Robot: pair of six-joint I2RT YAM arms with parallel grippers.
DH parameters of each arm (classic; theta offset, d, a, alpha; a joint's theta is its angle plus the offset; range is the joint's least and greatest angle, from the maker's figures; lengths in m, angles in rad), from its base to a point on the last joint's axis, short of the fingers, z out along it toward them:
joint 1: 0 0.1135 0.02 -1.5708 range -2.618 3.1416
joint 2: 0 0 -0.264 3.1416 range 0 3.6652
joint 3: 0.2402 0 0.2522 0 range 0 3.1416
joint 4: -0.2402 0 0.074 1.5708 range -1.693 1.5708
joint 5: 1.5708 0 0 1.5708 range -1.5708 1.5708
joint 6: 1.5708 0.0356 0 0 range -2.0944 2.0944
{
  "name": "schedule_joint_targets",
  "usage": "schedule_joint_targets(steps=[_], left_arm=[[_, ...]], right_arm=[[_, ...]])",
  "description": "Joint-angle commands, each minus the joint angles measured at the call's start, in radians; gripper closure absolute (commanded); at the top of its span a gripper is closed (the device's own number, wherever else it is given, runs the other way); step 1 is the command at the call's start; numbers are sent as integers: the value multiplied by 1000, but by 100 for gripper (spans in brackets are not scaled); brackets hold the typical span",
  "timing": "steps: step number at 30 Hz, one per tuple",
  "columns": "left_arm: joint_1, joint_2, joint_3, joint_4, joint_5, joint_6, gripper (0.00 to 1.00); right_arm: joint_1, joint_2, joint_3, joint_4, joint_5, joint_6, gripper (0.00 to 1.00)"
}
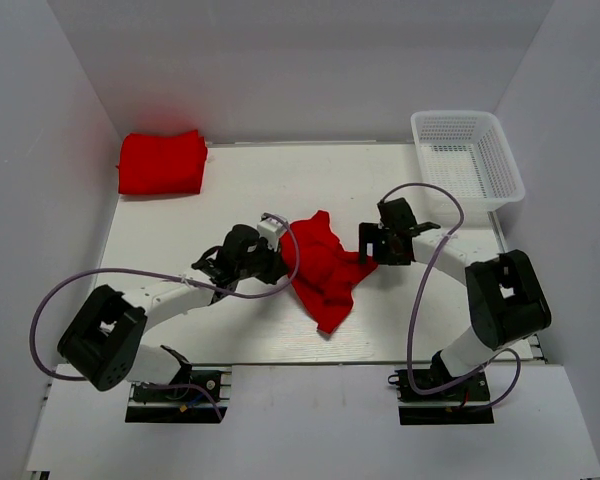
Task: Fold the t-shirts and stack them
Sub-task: Flatten the tshirt out
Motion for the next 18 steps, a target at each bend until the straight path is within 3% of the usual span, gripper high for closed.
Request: schedule_joint_targets(steps=[1, 12, 17, 18], left_arm=[[-4, -72, -25, 30, 7, -14, 100], [-4, -117, -34, -4, -2, -14, 100], [-4, -117, -34, -22, -2, -14, 100], [-4, -117, -34, -22, -12, -14, 100]], right_arm=[[-2, 30, 56, 75, -59, -28, 10], [11, 96, 42, 107, -105, -44, 10], [31, 130, 29, 138, -117, -64, 28], [35, 133, 30, 137, -118, -69, 40]])
